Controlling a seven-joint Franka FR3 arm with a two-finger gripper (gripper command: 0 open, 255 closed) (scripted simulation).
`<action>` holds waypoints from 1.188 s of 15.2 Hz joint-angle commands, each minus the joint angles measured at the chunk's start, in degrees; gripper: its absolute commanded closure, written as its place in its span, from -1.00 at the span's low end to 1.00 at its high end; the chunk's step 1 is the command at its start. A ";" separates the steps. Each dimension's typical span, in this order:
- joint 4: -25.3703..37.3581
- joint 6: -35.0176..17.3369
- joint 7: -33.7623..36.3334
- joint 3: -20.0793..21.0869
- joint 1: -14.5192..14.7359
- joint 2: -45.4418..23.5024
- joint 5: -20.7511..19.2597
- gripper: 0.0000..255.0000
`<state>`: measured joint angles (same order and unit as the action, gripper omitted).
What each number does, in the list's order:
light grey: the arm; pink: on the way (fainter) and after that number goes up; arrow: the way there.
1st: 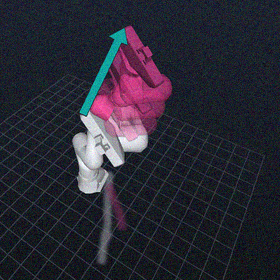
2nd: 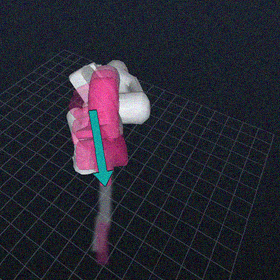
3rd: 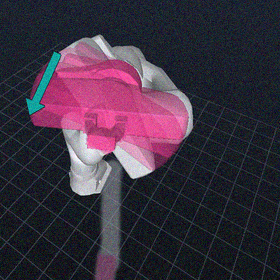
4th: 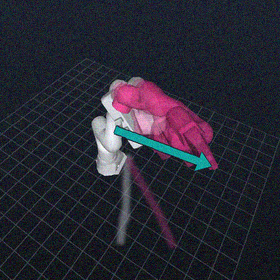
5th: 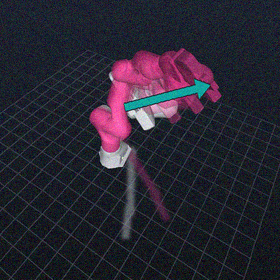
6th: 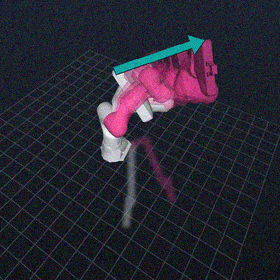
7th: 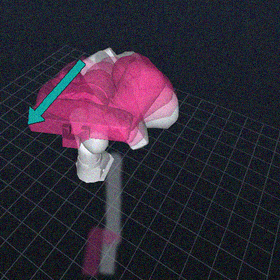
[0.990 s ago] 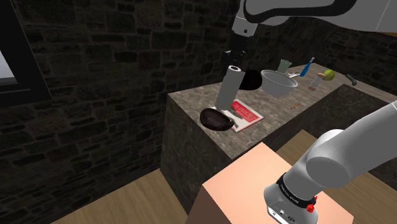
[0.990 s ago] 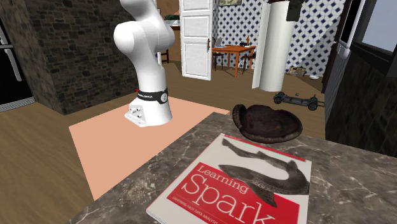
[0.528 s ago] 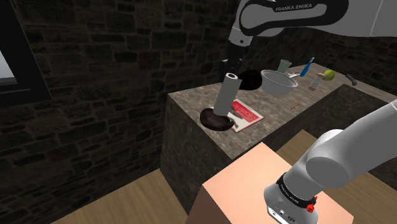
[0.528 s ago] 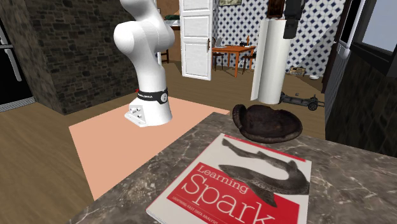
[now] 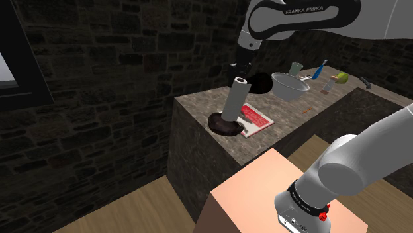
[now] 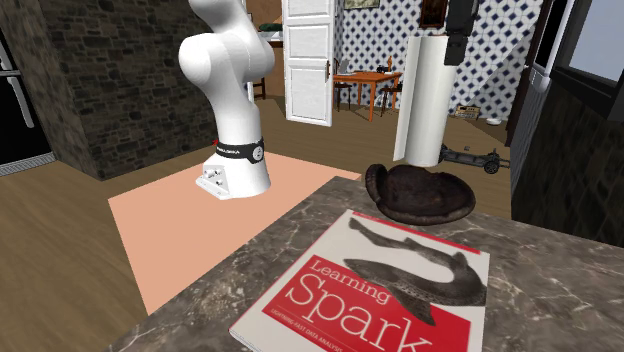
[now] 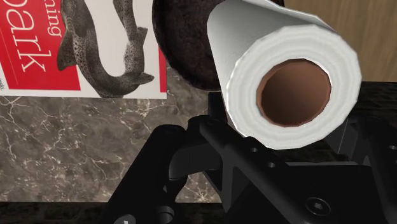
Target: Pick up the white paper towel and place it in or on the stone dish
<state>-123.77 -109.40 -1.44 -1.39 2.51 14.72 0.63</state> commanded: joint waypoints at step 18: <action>6.76 7.31 0.03 -0.04 -0.03 0.56 -0.05 -1.00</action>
